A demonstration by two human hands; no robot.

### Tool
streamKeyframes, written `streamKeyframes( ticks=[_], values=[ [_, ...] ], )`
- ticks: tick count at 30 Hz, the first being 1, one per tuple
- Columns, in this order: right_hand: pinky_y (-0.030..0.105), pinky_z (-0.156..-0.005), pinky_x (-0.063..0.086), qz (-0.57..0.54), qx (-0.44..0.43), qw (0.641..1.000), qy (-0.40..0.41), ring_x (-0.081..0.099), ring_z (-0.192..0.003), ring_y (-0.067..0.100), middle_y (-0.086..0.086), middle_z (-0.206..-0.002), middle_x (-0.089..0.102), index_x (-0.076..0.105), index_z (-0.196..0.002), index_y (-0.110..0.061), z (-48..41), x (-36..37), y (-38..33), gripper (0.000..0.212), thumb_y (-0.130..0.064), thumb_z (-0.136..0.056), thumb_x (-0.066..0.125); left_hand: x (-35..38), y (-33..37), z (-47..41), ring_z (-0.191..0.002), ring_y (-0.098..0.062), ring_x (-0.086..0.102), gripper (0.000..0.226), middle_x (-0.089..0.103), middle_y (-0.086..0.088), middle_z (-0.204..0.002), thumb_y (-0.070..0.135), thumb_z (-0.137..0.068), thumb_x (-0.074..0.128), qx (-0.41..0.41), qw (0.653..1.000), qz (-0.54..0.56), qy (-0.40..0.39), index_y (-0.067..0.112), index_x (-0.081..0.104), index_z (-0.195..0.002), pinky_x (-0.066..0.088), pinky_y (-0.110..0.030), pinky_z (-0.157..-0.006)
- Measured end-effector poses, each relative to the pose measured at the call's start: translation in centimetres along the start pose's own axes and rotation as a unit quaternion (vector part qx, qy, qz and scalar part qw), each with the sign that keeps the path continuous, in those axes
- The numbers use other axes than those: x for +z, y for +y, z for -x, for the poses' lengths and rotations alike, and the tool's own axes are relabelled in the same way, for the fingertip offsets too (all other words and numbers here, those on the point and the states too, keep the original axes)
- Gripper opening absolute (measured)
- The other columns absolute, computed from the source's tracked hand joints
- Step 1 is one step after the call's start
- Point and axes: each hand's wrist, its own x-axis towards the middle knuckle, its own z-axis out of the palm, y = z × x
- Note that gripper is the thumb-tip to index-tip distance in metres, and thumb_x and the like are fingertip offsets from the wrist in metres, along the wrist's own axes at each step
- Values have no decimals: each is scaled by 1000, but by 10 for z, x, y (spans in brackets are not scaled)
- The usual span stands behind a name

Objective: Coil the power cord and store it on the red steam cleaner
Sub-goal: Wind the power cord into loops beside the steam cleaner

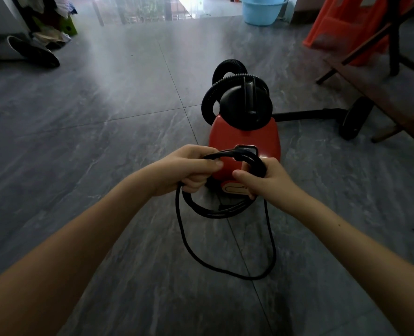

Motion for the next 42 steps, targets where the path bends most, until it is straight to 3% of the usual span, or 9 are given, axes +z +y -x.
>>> streamKeyframes(
  ticks=[3,8,15,19,28,31,36,39,42],
  values=[
    [27,-53,52,13,7,999,-41,61,-50,16,-4,-51,59,60,-74,0,2,-3,-2,19,-7,-90,66,1,0,-2,-41,-10,32,24,36,2,-55,15,-94,59,-5,991,-129,43,-8,53,-96,26,-22,-40],
    [24,-59,48,93,-31,986,-132,59,-60,11,13,-68,61,64,-82,-5,0,-5,-19,8,-6,-83,72,12,-1,-10,-55,-7,52,17,57,2,-62,22,-82,72,61,919,-384,70,9,63,-78,43,-22,-55],
    [37,-68,48,118,20,970,-211,61,-72,22,15,-81,64,69,-90,-13,-1,-7,-30,21,-31,-81,73,22,-4,-16,-53,-3,53,6,56,9,-57,18,-76,73,77,883,-459,57,16,68,-77,39,-14,-50],
    [29,-64,42,81,12,976,-204,52,-66,9,-5,-69,53,65,-81,-23,1,-9,-30,15,-33,-93,64,15,-5,-13,-46,-4,48,20,49,10,-51,9,-71,71,76,893,-438,74,20,57,-63,35,-14,-47],
    [26,-68,42,-8,-6,982,-187,51,-73,23,10,-78,53,65,-98,-1,1,-12,-25,21,-21,-97,57,9,-2,-11,-48,-5,48,14,57,-10,-57,9,-74,77,89,923,-363,93,3,65,-68,39,-18,-49],
    [29,-73,46,-51,-4,988,-148,56,-78,21,8,-81,56,64,-97,-2,3,-19,-21,22,-23,-97,55,-2,-2,-3,-57,-7,60,11,64,2,-61,10,-79,77,59,966,-242,75,13,71,-71,46,-16,-59],
    [30,-68,37,-99,-10,987,-124,43,-64,9,-7,-69,46,61,-82,-14,6,-23,-17,21,-25,-96,50,-9,-18,8,-67,-37,65,26,63,3,-59,25,-91,57,52,990,-121,53,35,71,-70,53,-41,-94],
    [26,-66,36,-130,-9,983,-127,39,-64,10,0,-73,42,52,-96,10,5,-25,-15,34,-23,-97,48,-8,-13,7,-41,-10,41,32,37,4,-53,32,-99,48,46,996,-70,35,28,61,-70,55,-34,-82],
    [25,-67,39,-142,-7,980,-138,41,-66,11,2,-77,43,44,-113,22,1,-29,-11,57,-31,-93,52,-9,-7,6,-41,-6,27,41,29,6,-54,48,-95,37,1,999,14,30,14,51,-76,49,-26,-63]
  ],
)
